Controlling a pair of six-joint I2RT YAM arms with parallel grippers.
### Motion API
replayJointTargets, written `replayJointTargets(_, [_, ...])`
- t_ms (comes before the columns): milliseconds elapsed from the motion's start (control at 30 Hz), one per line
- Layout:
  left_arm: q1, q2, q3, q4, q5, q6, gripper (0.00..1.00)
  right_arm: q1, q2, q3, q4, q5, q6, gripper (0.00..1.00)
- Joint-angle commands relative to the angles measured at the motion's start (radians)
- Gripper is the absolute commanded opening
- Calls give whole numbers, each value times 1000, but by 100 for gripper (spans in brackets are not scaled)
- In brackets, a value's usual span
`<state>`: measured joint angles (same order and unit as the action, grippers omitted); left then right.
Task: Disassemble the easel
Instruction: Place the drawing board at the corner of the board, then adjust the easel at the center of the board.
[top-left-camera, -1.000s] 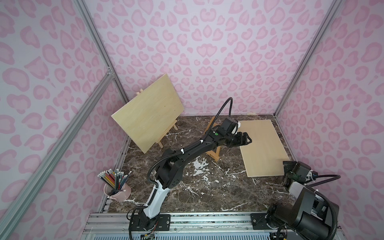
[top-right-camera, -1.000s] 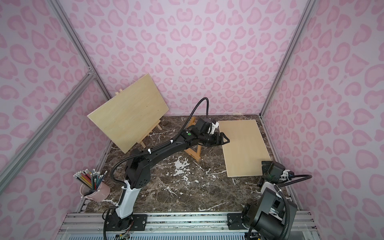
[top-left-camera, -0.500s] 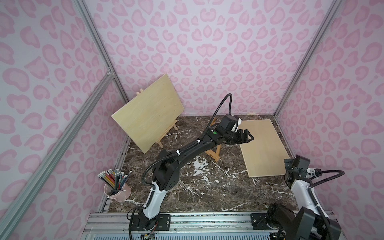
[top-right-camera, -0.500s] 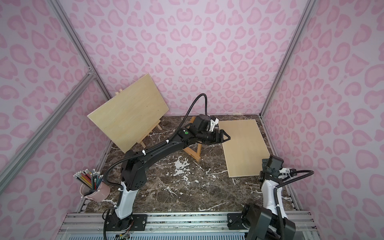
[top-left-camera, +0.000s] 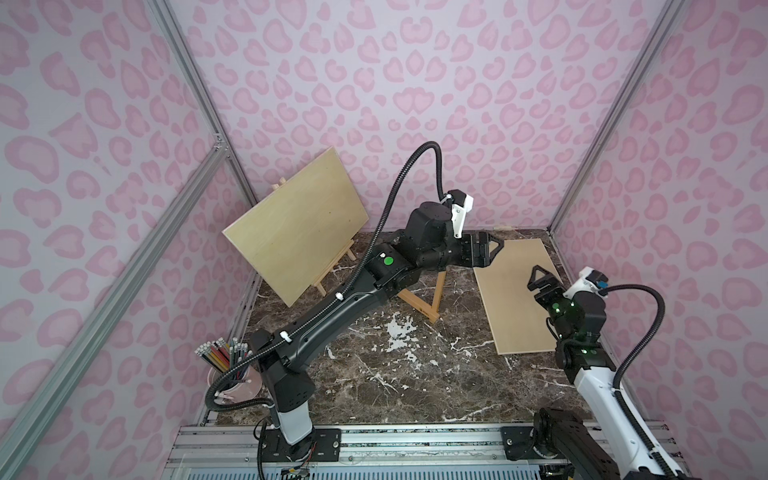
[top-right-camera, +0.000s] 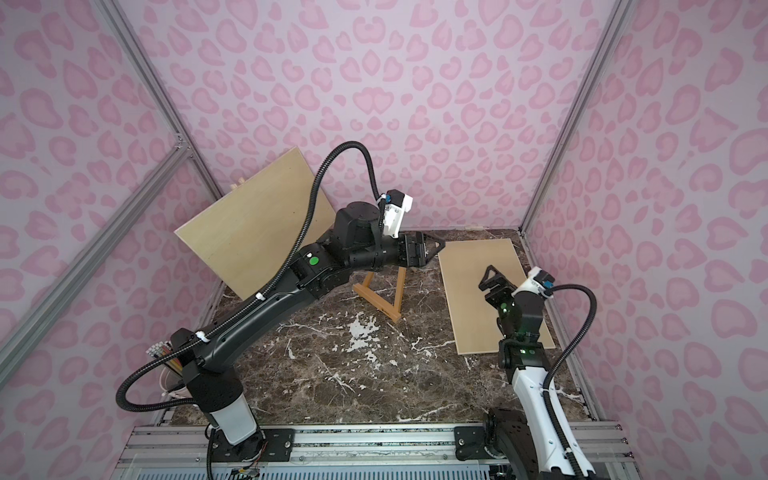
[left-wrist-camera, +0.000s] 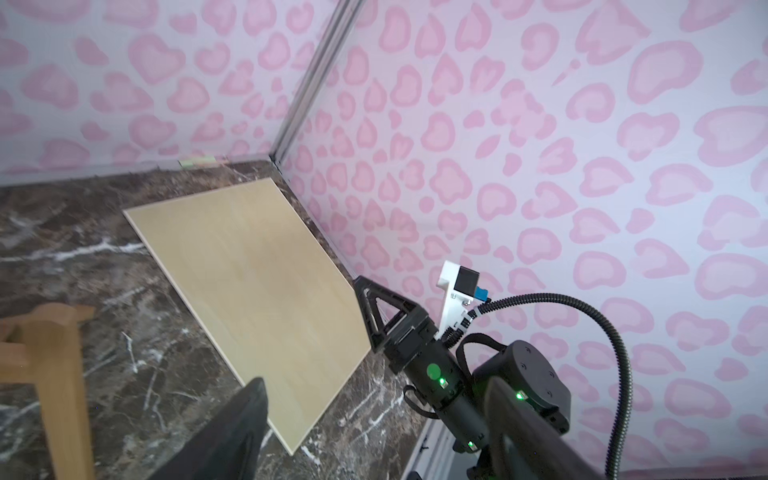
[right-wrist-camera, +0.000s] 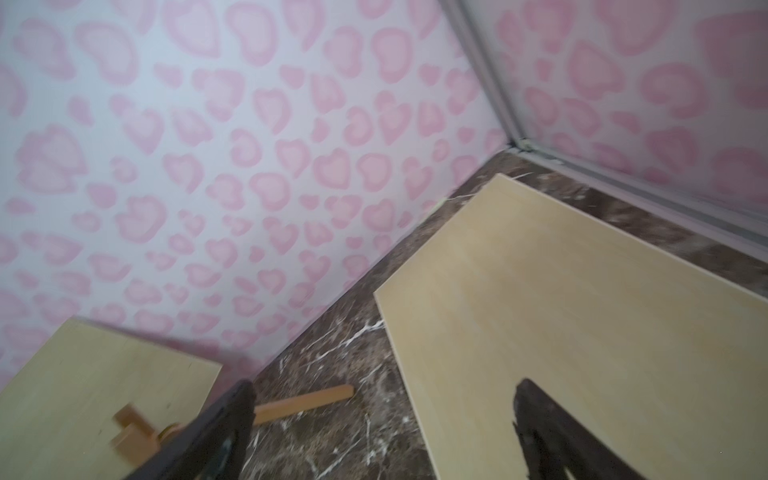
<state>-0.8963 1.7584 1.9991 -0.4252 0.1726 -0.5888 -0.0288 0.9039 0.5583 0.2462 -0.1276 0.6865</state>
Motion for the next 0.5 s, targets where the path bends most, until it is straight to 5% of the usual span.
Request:
replayJointTargets(0, [49, -37, -14, -63, -77, 98, 83, 140, 89, 76, 60, -99, -197, 96])
replayJointTargets(133, [137, -124, -121, -45, -95, 92, 83, 324, 236, 201, -5, -164, -323, 92])
replayJointTargets(267, [214, -287, -423, 150, -154, -9, 83, 448, 388, 317, -92, -168, -402, 86])
replayJointTargets(467, [270, -398, -658, 214, -242, -69, 84, 506, 535, 391, -109, -131, -402, 78])
